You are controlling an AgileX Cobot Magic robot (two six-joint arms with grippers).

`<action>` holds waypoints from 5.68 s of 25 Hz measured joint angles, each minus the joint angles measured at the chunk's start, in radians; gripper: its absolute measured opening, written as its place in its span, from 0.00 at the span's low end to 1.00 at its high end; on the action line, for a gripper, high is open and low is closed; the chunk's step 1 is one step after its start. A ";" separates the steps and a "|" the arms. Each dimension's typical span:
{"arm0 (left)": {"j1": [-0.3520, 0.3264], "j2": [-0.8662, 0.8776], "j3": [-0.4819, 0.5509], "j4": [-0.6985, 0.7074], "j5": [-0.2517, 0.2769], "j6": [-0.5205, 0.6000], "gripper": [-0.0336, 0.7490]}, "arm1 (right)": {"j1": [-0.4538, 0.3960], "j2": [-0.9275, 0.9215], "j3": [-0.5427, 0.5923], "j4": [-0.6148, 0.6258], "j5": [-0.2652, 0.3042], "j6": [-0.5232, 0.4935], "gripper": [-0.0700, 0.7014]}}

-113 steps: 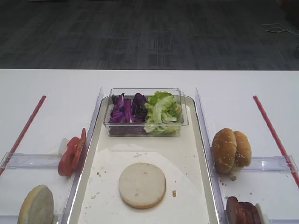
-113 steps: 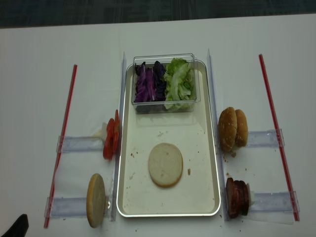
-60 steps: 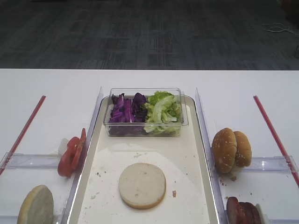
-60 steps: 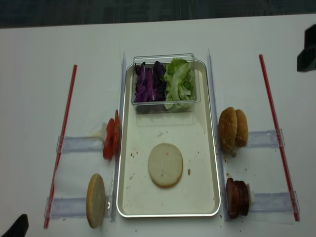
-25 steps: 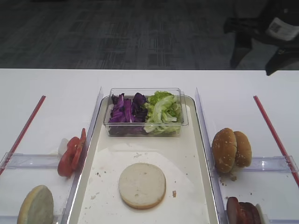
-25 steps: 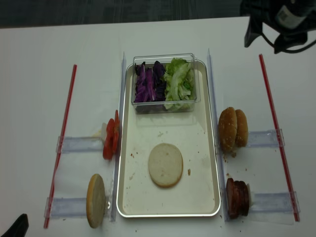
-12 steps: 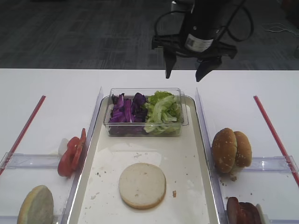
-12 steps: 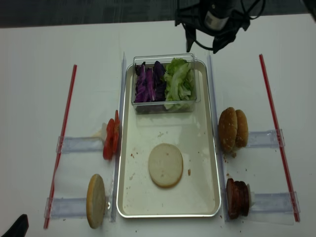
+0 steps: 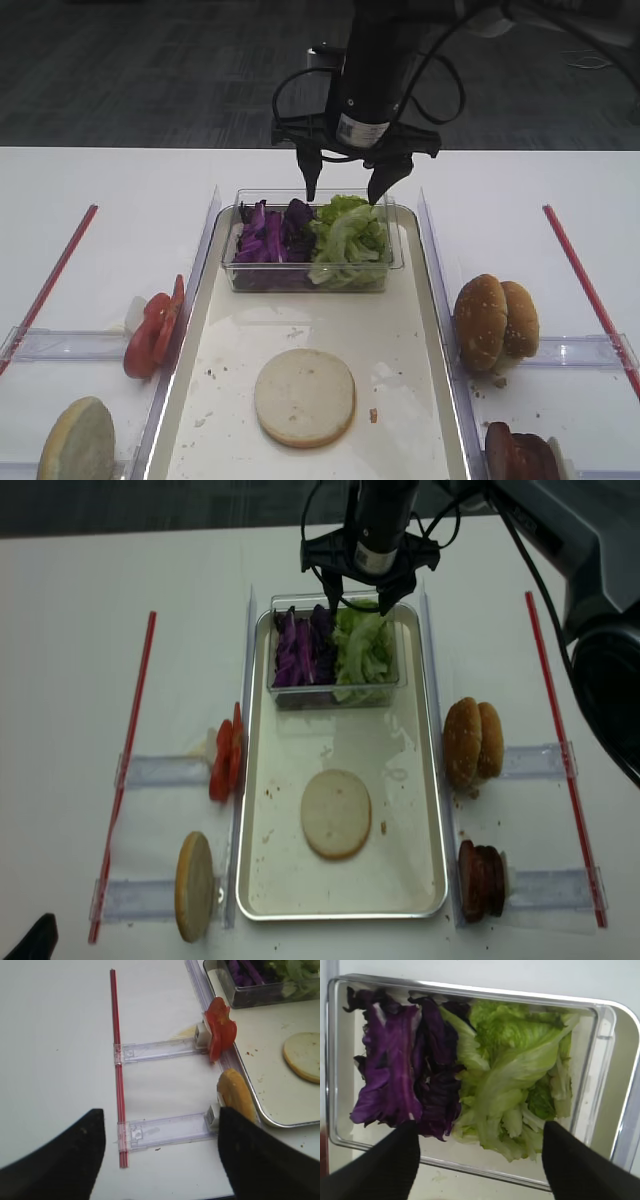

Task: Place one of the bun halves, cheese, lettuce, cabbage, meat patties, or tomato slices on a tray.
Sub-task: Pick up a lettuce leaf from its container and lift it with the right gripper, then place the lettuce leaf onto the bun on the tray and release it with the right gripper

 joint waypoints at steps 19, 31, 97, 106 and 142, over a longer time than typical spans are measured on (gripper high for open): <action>0.000 0.000 0.000 0.000 0.000 0.000 0.63 | 0.000 0.092 -0.002 -0.002 -0.064 0.042 0.77; 0.000 0.000 0.000 0.000 0.000 0.000 0.63 | 0.000 0.156 -0.002 -0.010 -0.051 0.050 0.75; 0.000 0.000 0.000 0.000 0.000 0.000 0.63 | 0.008 -0.045 -0.036 0.017 0.031 0.002 0.24; 0.000 0.000 0.000 0.000 0.000 0.000 0.63 | 0.095 -0.073 -0.036 0.027 0.033 -0.016 0.24; 0.000 0.000 0.000 0.000 0.000 0.000 0.63 | 0.322 -0.263 0.404 0.024 0.008 -0.072 0.23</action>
